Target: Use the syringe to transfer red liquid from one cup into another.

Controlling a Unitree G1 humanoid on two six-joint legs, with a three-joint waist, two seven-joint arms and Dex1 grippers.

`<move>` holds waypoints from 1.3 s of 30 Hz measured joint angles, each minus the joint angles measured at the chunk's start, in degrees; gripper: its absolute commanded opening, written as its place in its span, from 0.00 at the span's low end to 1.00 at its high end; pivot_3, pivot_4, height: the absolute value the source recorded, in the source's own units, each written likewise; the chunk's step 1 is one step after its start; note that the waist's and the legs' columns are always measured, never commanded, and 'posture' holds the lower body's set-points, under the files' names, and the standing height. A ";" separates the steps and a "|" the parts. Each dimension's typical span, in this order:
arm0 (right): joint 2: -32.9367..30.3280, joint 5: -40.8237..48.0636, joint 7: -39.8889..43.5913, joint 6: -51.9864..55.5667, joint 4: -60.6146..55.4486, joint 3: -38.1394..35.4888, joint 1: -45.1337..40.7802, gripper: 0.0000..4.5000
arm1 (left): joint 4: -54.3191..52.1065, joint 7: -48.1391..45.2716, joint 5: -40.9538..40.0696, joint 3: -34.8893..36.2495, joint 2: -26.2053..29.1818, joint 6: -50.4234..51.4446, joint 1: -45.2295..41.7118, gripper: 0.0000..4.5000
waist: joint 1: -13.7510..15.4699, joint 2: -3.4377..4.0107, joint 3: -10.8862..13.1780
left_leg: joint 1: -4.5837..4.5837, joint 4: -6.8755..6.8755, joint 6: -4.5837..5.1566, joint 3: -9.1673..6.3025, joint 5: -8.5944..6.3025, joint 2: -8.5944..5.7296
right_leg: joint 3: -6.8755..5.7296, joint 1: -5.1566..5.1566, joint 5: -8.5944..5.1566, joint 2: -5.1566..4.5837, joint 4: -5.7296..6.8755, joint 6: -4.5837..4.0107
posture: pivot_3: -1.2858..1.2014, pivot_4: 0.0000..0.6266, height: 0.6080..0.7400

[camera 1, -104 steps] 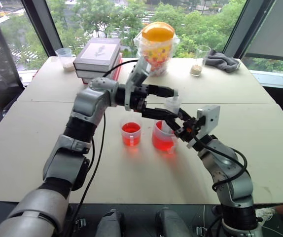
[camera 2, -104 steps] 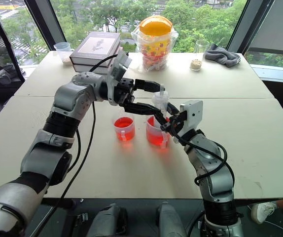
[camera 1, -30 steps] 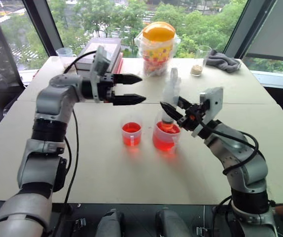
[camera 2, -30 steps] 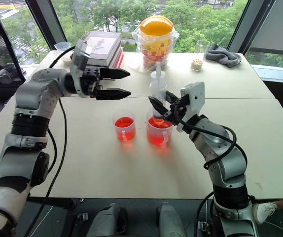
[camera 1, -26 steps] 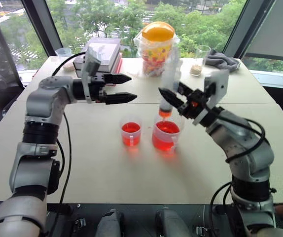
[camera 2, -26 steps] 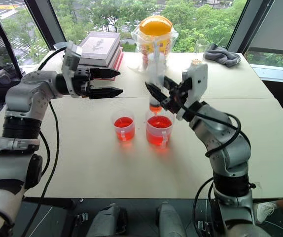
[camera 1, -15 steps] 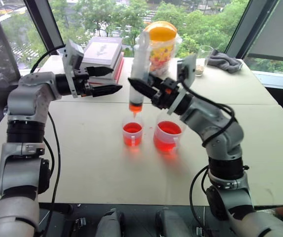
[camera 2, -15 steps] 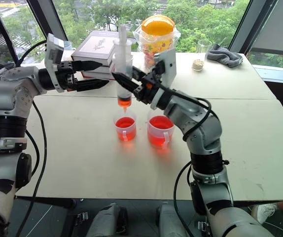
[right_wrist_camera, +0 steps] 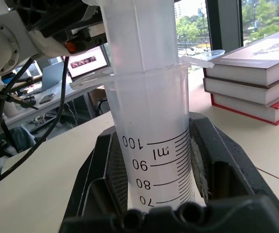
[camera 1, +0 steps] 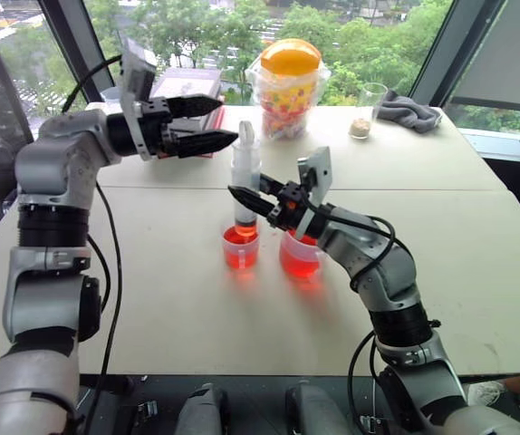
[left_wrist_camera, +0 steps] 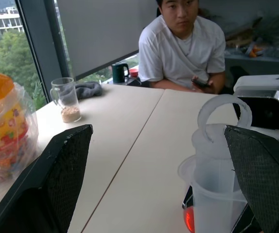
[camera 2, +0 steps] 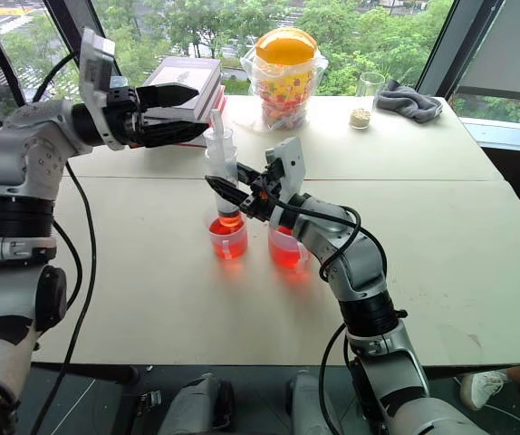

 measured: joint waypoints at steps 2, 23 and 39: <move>0.01 -0.47 0.02 -0.17 0.01 0.03 0.02 0.31 | 0.63 -0.34 0.07 -0.19 -0.61 -0.28 -0.48 0.99 | -0.03 0.00 0.00 | 0.00 0.00 0.00 0.01 0.00 0.00 | 0.01 0.00 0.00 0.00 0.00 0.00 | 0.52 0.24 1.00; 0.82 -1.62 -0.48 0.92 -0.11 -0.27 0.21 0.31 | 0.79 -5.49 1.43 -2.57 -3.25 -2.22 -0.31 0.00 | -0.07 0.00 0.00 | 0.00 -0.01 0.00 0.00 0.00 0.00 | 0.01 -0.02 0.00 0.00 0.01 0.00 | 0.52 0.24 1.00; 1.04 0.94 -0.98 5.61 -0.29 -0.38 -4.36 0.31 | -6.43 -4.01 1.52 -2.10 -0.83 -2.13 3.78 0.00 | -0.02 0.00 0.00 | -0.01 -0.01 0.00 0.01 0.00 0.00 | 0.01 -0.02 0.00 -0.01 0.01 0.00 | 0.52 0.24 1.00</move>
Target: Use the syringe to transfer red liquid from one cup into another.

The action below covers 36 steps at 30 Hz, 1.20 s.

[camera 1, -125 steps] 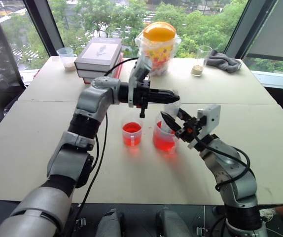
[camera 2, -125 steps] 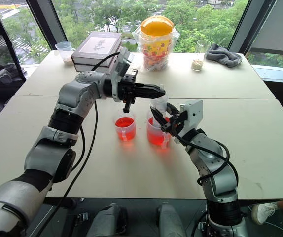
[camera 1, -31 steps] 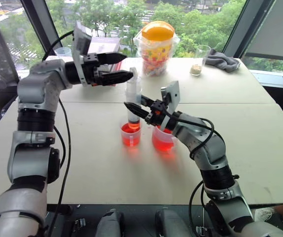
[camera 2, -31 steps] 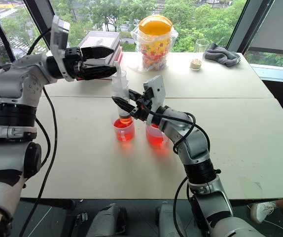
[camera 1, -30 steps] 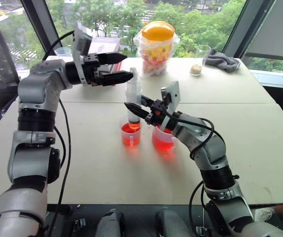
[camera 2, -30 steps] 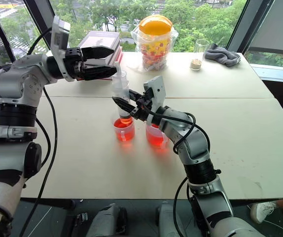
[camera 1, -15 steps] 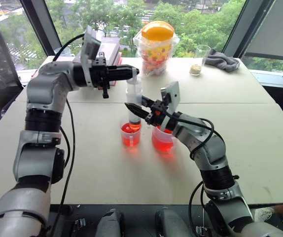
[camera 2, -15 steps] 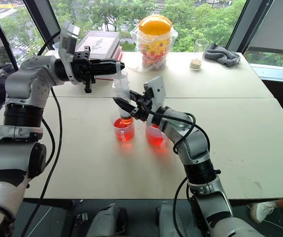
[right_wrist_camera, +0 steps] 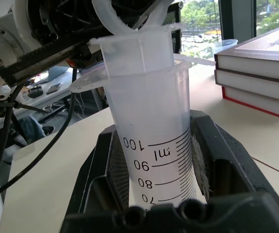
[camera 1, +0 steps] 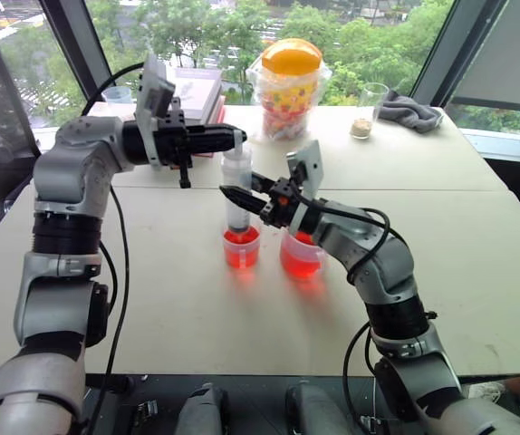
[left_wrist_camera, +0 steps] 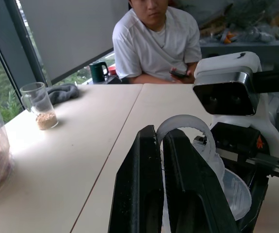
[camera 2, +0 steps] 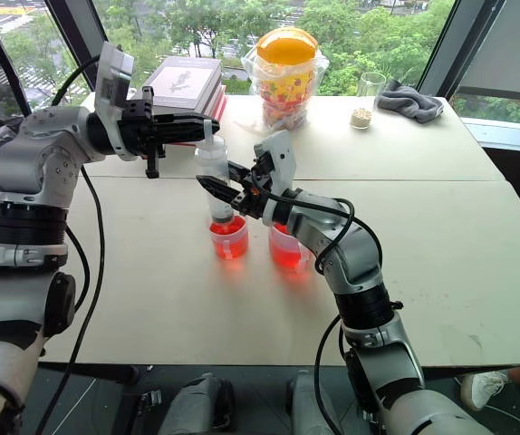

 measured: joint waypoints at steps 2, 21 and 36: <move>-0.26 0.27 -0.01 0.53 0.00 -0.01 -0.62 0.31 | -0.55 0.26 -0.04 0.25 0.10 0.00 0.23 0.00 | -0.01 0.00 0.00 | 0.00 0.00 0.00 0.00 0.00 0.00 | 0.00 0.00 0.00 0.00 0.00 0.00 | 0.52 0.24 1.00; 0.39 1.32 -2.07 -0.33 -1.63 -3.23 -1.14 0.31 | 1.80 1.18 -1.42 0.80 2.10 4.94 0.92 0.99 | -0.25 0.00 0.00 | 0.00 -0.05 0.00 -0.02 0.00 0.02 | 0.00 -0.05 0.00 0.03 0.01 0.00 | 0.52 0.24 1.00; -3.00 4.74 -6.71 9.91 -2.38 -7.98 -6.24 0.31 | -5.94 -0.55 -2.26 1.36 7.64 5.36 11.95 0.99 | 0.25 0.00 0.00 | -0.03 0.02 -0.01 0.05 0.00 -0.01 | 0.00 -0.03 0.00 -0.08 -0.01 -0.04 | 0.52 0.24 1.00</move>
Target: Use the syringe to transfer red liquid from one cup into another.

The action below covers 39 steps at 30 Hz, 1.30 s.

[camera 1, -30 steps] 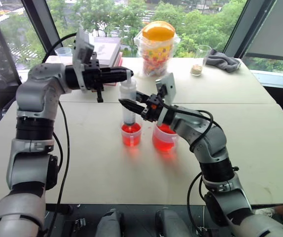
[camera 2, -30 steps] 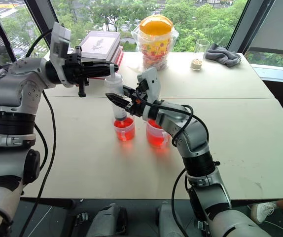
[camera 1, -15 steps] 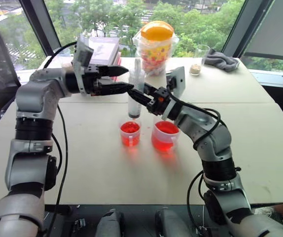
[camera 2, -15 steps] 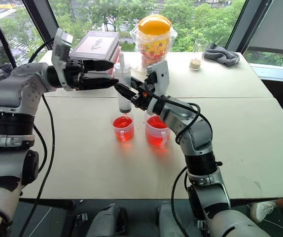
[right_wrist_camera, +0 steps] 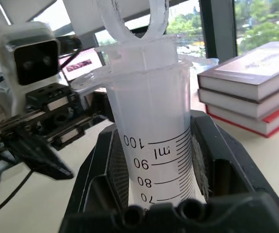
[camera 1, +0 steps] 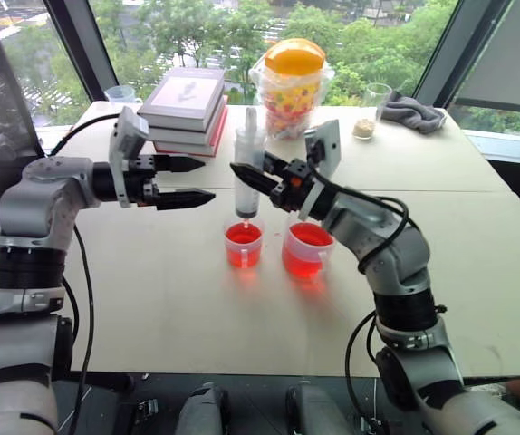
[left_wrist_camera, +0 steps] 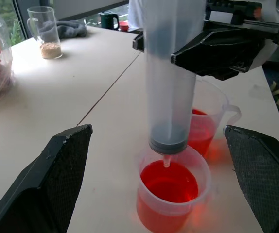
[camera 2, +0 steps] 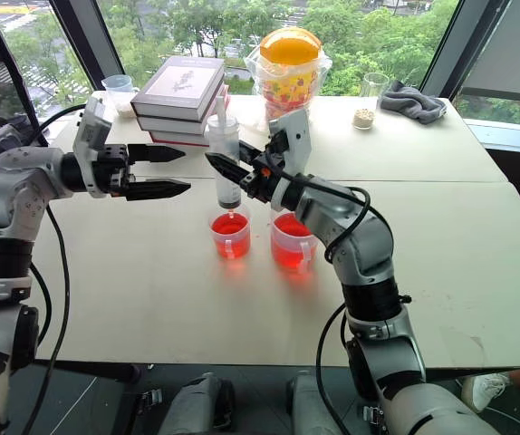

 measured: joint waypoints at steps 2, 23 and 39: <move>-1.17 5.03 -4.65 7.85 -0.03 -6.48 -5.06 0.31 | -0.78 0.07 -0.24 -0.27 -0.65 0.00 0.16 0.99 | 0.00 0.01 0.00 | 0.00 -0.01 0.00 0.00 0.00 0.01 | 0.00 -0.02 0.00 0.00 0.02 0.01 | 0.52 0.24 1.00; -33.84 0.09 -3.95 42.69 35.44 3.00 -6.97 0.31 | -6.98 2.77 -2.95 -2.63 -7.78 0.98 4.53 0.99 | -1.75 -0.01 -0.02 | -0.11 -0.13 0.19 0.04 -0.11 -0.04 | 0.10 -0.13 0.01 -0.01 -0.20 0.04 | 0.52 0.24 1.00; -40.89 -4.67 8.34 35.54 26.58 1.25 -5.06 0.99 | -13.49 5.64 -5.67 -2.33 -5.15 5.53 8.18 1.00 | -1.07 0.07 0.04 | -0.17 -0.15 0.17 -0.01 -0.11 -0.02 | 0.05 -0.16 -0.01 0.00 -0.21 0.05 | 0.52 0.24 1.00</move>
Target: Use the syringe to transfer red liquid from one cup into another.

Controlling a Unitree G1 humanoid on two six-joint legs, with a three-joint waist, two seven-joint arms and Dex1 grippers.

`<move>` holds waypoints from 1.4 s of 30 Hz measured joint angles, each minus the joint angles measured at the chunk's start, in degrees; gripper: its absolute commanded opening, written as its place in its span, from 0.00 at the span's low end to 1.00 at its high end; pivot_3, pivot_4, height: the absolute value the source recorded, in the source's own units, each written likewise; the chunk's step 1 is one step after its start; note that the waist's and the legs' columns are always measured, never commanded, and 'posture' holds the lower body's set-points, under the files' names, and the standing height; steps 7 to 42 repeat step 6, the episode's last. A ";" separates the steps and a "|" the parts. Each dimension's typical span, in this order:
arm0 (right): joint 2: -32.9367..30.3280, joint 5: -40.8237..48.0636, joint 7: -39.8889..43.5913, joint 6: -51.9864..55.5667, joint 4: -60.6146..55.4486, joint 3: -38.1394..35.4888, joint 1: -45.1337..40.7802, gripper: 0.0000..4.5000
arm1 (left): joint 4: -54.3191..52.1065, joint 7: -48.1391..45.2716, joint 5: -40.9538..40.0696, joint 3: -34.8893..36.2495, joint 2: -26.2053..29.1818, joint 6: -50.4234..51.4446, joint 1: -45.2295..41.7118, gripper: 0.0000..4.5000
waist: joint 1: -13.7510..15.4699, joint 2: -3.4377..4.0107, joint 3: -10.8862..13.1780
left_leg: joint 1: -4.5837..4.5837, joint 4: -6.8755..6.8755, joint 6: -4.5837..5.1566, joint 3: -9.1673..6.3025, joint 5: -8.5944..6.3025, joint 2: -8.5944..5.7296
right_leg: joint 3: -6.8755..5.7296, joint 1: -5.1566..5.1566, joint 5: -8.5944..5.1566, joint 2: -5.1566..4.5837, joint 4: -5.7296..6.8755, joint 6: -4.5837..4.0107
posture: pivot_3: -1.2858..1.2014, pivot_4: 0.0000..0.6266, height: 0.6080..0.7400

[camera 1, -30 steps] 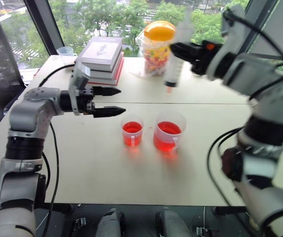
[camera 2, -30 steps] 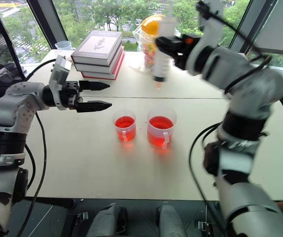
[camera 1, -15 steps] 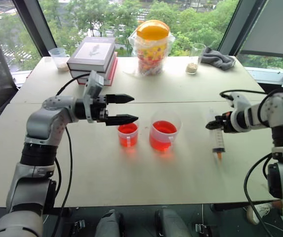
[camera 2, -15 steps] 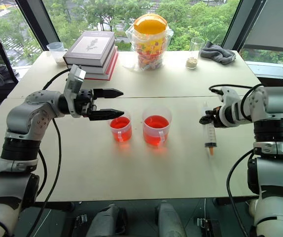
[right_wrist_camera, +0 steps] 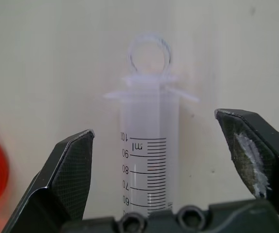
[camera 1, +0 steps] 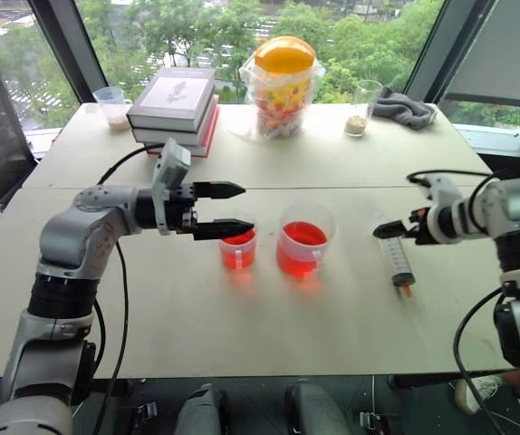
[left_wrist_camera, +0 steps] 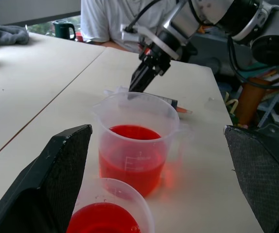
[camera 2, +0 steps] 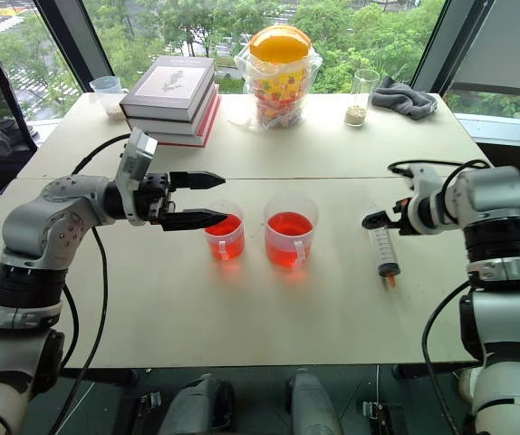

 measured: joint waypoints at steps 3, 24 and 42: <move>-5.87 4.48 2.97 2.01 -18.15 -7.80 7.63 0.99 | -0.73 -0.06 -0.73 0.11 1.32 0.67 1.11 1.00 | 0.73 0.00 0.00 | 0.01 -0.06 0.00 -0.02 -0.01 0.02 | -0.02 0.00 -0.04 0.02 -0.05 0.03 | 0.52 0.24 1.00; -6.15 11.68 6.66 6.33 -35.03 -17.16 15.06 0.99 | -0.95 -0.06 -1.11 0.08 2.48 1.98 1.45 1.00 | 0.97 -0.01 -0.01 | 0.01 0.02 -0.01 -0.02 -0.01 0.03 | 0.00 0.02 -0.03 0.01 -0.01 0.04 | 0.52 0.24 1.00; -6.15 11.68 6.66 6.33 -35.03 -17.16 15.06 0.99 | -0.95 -0.06 -1.11 0.08 2.48 1.98 1.45 1.00 | 0.97 -0.01 -0.01 | 0.01 0.02 -0.01 -0.02 -0.01 0.03 | 0.00 0.02 -0.03 0.01 -0.01 0.04 | 0.52 0.24 1.00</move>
